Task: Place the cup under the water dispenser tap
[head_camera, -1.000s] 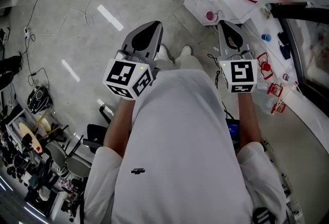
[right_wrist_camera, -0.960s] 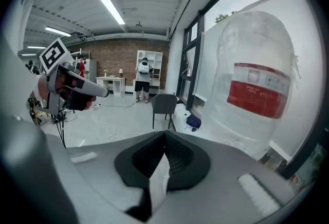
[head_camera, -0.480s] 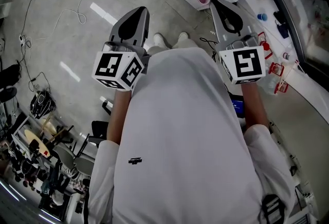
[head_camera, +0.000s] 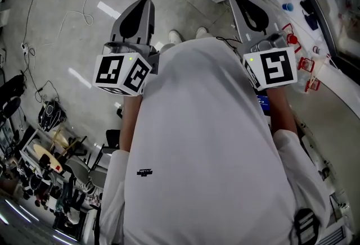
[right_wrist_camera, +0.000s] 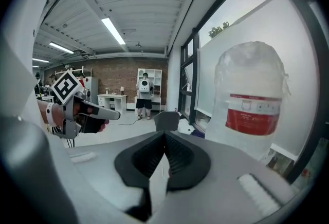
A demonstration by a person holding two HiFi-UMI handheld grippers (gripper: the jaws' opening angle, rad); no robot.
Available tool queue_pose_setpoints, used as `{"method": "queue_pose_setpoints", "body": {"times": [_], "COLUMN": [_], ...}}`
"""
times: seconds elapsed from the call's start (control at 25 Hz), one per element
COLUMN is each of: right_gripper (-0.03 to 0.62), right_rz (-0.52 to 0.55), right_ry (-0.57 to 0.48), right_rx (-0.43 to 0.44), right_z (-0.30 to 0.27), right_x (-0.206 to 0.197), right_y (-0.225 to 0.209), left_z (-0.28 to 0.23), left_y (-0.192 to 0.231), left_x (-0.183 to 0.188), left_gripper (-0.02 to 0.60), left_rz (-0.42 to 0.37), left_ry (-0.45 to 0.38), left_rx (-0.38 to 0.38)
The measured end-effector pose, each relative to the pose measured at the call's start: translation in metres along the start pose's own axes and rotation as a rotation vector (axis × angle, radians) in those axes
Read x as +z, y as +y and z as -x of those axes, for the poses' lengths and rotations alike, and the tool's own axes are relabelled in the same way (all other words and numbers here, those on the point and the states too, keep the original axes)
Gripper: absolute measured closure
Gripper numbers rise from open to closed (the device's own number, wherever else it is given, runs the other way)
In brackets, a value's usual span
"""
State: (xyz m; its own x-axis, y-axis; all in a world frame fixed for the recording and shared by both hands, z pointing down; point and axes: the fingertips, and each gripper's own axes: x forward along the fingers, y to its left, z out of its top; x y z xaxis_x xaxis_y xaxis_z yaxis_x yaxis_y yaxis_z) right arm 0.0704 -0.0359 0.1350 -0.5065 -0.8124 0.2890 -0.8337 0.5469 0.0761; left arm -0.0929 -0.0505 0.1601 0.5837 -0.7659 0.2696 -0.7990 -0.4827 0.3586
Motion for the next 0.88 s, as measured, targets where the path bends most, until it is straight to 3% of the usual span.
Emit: {"method": "queue_pose_setpoints", "body": {"times": [0.36,0.88], "right_gripper": [0.583,0.585], "right_rz": [-0.004,0.003], "right_ry": [0.041,0.024], "right_rx": [0.018,0.031], "right_z": [-0.014,-0.013], "right_x": [-0.010,-0.008], "right_y": [-0.001,0.008], "left_z": [-0.006,-0.001], "left_y": [-0.002,-0.006], "left_x": [0.009,0.003], "left_gripper": [0.583,0.583], "left_rz": [-0.015,-0.013], "left_ry": [-0.008,0.001], "left_rx": [-0.015,-0.014]}}
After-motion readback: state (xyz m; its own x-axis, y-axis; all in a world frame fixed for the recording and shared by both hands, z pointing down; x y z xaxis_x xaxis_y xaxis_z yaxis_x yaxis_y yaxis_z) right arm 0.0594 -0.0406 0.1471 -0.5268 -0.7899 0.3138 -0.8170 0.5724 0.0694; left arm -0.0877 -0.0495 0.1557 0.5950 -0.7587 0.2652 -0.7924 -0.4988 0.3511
